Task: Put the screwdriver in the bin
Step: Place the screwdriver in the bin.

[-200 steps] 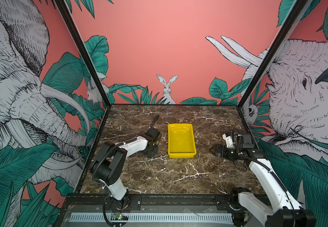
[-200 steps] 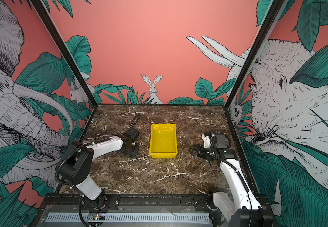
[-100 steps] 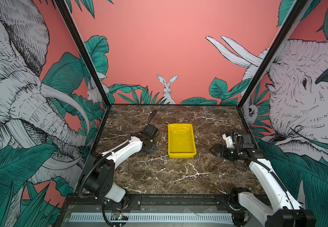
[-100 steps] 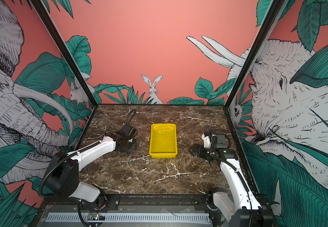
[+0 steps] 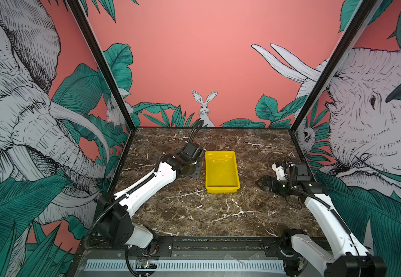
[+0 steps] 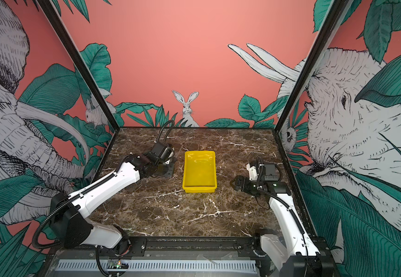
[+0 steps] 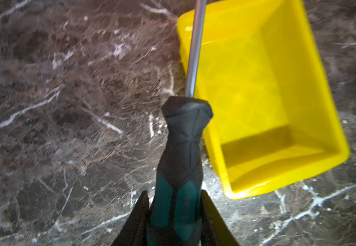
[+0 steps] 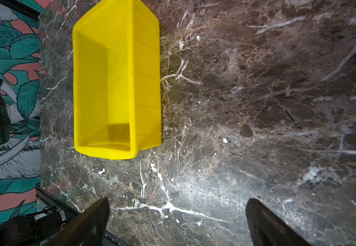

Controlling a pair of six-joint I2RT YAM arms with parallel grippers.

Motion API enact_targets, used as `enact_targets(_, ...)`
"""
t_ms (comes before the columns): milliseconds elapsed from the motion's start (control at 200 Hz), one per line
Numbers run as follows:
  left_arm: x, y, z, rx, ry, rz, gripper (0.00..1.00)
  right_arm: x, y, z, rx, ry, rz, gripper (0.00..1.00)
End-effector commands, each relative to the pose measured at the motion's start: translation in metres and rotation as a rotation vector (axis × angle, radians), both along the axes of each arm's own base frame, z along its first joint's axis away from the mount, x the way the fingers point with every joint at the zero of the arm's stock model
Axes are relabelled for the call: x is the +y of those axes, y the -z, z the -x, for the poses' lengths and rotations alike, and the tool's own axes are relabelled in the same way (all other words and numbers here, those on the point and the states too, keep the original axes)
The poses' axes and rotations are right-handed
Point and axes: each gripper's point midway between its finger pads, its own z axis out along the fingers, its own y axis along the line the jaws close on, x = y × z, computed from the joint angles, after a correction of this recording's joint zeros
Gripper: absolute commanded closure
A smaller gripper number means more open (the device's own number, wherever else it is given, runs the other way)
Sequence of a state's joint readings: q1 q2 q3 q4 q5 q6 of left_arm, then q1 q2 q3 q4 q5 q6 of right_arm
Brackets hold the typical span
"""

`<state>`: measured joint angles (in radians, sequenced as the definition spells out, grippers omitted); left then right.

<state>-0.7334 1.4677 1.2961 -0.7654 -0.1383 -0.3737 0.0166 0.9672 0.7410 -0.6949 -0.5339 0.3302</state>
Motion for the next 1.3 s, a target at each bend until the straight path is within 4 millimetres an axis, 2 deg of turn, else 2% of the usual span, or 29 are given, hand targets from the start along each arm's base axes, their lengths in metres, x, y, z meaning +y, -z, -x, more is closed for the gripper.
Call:
enact_targets(0,-0.04,0.001,0.008,0.012,0.096,-0.005,1.0,0.001,-0.014,-0.002,-0.029,-0.002,-0.013,0.01)
enact_targets(80,-0.074,0.013,0.011,0.04,0.154,0.012,1.0,0.001,-0.014,-0.001,-0.029,-0.001,-0.015,0.01)
enact_targets(140,-0.09,0.025,0.012,0.058,0.174,-0.004,1.0,0.002,-0.014,0.001,-0.029,-0.001,-0.019,0.01)
enact_targets(315,-0.112,0.062,0.005,0.081,0.184,-0.03,1.0,-0.001,-0.011,0.007,-0.017,-0.006,0.003,0.01)
enact_targets(445,-0.105,0.085,0.001,0.104,0.152,-0.106,1.0,-0.002,-0.009,0.009,-0.011,-0.008,0.011,0.01)
enact_targets(715,-0.096,0.103,0.001,0.113,0.089,-0.118,1.0,0.001,0.0,0.003,0.0,-0.005,-0.012,0.01)
enact_targets(921,-0.095,0.111,-0.003,0.119,0.032,-0.113,1.0,0.002,0.001,0.003,0.004,-0.012,-0.015,0.01)
enact_targets(1296,-0.108,0.124,-0.007,0.15,0.017,-0.096,1.0,0.002,0.002,0.004,0.004,-0.013,-0.015,0.01)
